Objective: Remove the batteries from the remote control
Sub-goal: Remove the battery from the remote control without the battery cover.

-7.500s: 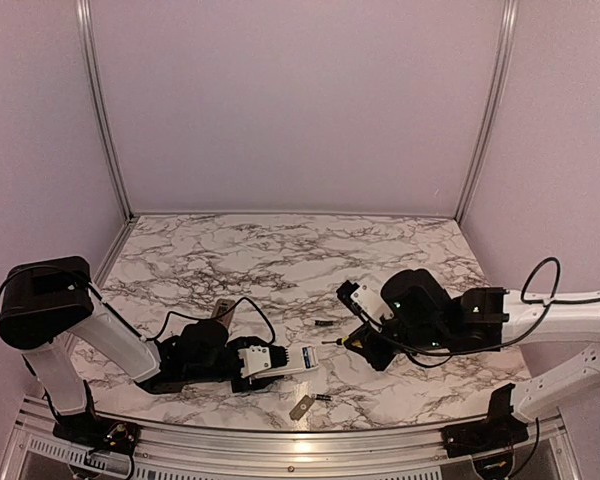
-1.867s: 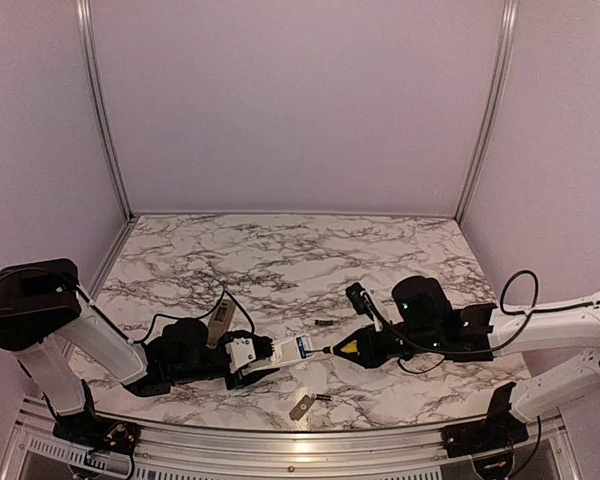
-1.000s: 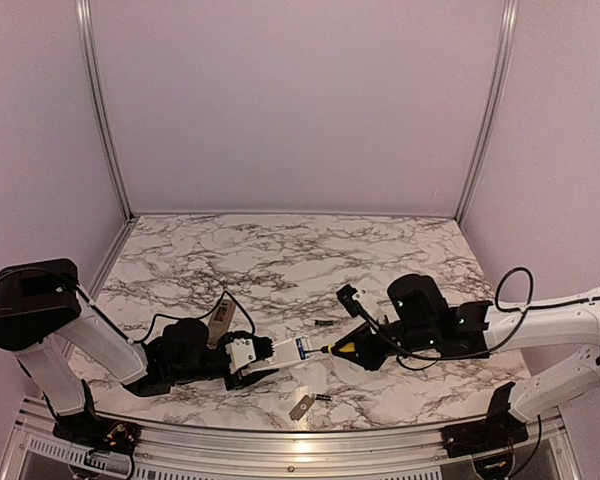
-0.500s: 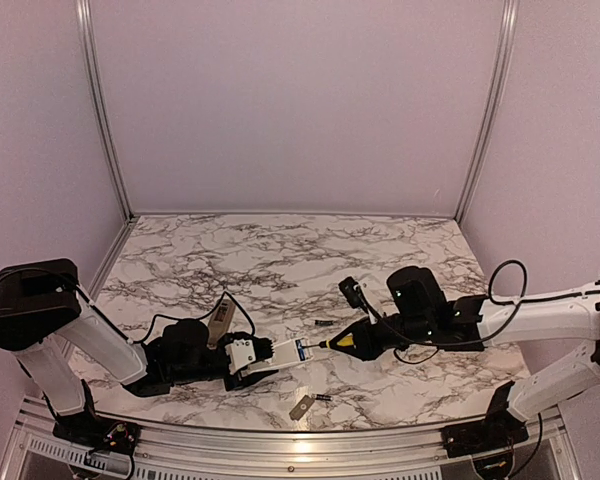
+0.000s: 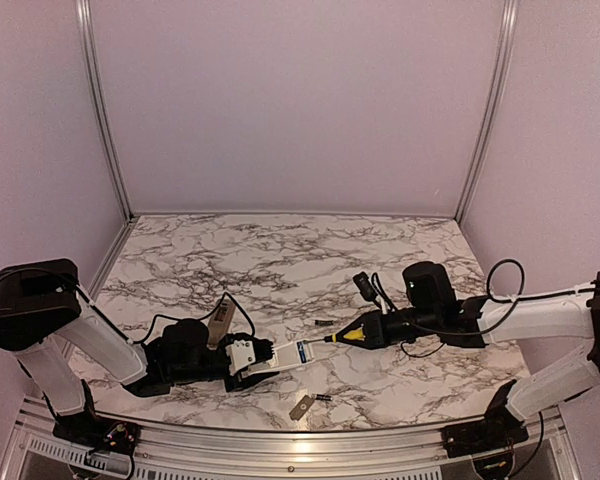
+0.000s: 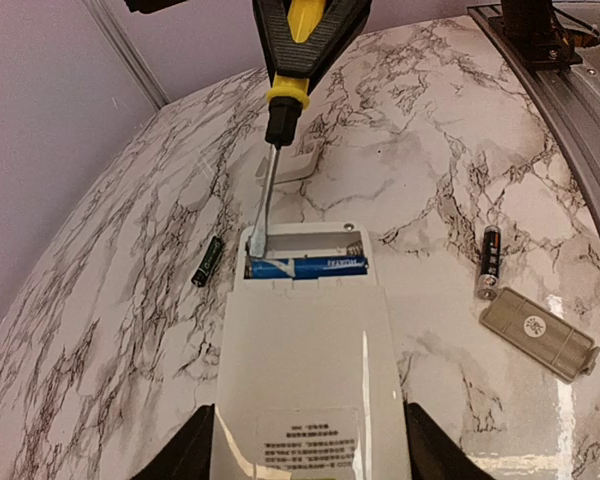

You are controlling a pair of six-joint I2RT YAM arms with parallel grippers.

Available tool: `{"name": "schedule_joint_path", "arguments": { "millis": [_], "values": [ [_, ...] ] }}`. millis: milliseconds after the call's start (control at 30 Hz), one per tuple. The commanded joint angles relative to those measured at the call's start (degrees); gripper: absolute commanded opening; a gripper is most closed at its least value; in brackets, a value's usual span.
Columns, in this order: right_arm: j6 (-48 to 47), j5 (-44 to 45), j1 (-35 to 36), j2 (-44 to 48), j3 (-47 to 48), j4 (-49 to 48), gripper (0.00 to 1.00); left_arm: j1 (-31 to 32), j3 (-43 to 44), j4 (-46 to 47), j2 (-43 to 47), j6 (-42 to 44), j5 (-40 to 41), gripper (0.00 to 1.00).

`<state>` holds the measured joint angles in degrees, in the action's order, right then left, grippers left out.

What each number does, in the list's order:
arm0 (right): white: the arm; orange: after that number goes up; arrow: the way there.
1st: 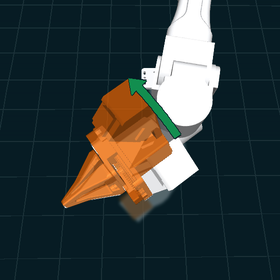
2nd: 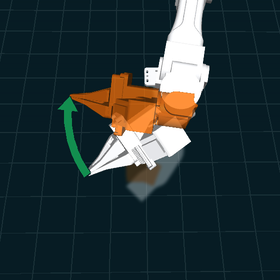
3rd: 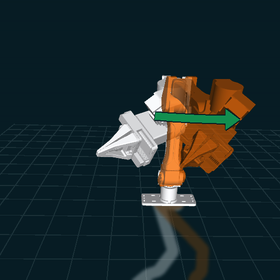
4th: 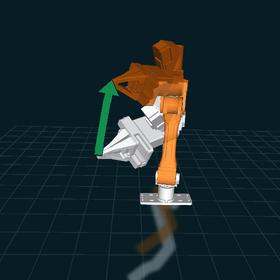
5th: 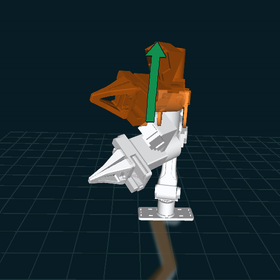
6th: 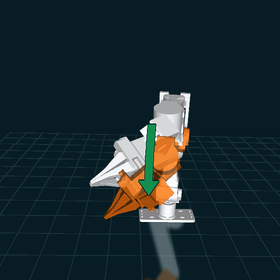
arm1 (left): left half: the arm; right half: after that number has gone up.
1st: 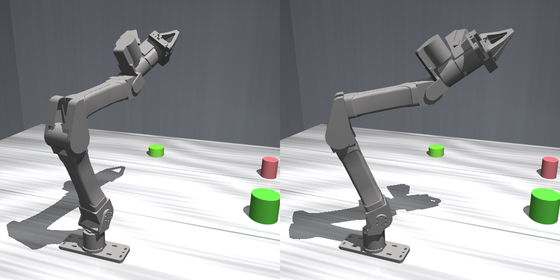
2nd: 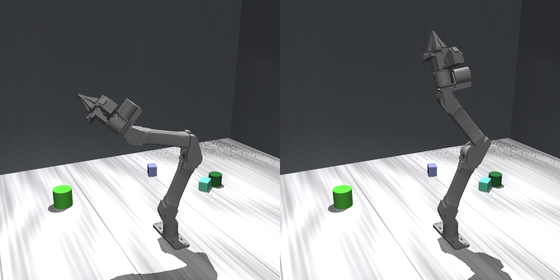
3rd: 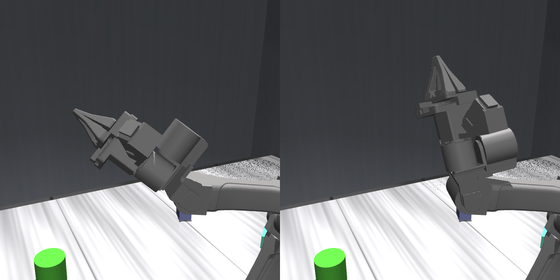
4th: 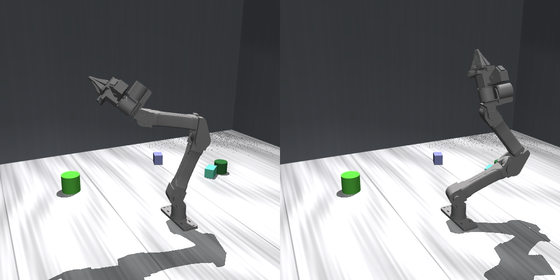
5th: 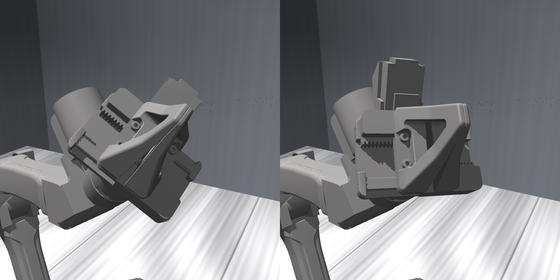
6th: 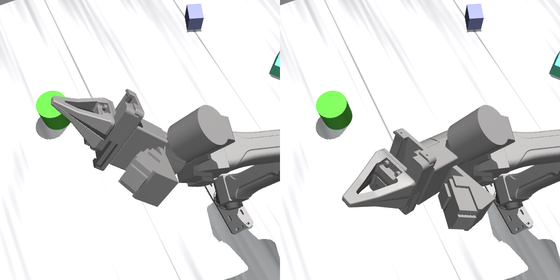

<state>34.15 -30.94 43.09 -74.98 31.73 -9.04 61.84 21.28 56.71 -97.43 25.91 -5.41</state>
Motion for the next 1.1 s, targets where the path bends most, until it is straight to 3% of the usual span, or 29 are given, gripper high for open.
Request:
{"name": "schedule_joint_path", "arguments": {
  "millis": [0,533,1067],
  "values": [
    [2.2,-3.4,-1.7,-2.1,-1.1,-3.1,0.00,0.2,0.3,3.5,1.9,-0.5,-1.8,0.00],
    [-8.2,-12.7,-1.3,-11.2,-0.1,-6.3,0.00,0.1,0.3,3.3,2.0,-0.7,-3.7,0.00],
    [-9.5,-6.1,-1.3,-9.3,2.3,-0.6,0.00,0.1,0.7,3.0,1.7,-0.9,-3.0,0.00]
  ]
}}
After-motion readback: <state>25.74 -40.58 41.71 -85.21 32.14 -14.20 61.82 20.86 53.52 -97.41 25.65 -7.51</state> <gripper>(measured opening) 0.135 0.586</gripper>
